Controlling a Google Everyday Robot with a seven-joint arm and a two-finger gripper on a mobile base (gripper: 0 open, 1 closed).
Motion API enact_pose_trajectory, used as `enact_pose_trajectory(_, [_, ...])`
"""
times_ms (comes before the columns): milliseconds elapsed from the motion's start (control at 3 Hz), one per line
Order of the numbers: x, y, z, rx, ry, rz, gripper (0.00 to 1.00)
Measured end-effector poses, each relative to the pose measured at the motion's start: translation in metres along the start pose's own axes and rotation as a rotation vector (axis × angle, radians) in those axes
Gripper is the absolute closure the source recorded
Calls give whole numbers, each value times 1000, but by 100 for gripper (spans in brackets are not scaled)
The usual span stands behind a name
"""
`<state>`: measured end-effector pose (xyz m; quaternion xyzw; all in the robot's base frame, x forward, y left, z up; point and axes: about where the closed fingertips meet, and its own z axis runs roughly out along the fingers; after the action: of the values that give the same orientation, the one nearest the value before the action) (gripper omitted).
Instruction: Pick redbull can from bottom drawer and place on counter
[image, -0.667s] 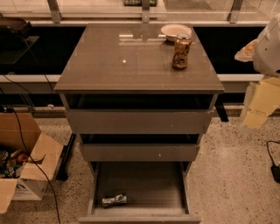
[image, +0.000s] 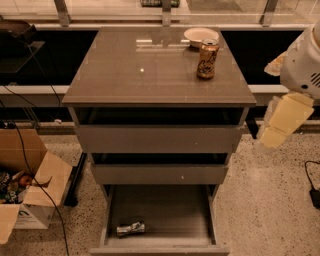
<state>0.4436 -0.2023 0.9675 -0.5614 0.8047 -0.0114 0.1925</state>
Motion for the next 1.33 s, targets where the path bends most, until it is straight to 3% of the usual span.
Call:
enact_pose_trajectory(333, [-26, 9, 29, -18, -107, 37, 0])
enact_pose_trajectory(667, [-26, 9, 30, -19, -107, 37, 0])
enact_pose_trajectory(1000, [-38, 21, 58, -68, -146, 52, 0])
enact_pose_trajectory(1333, [-45, 36, 99, -123, -238, 64, 0])
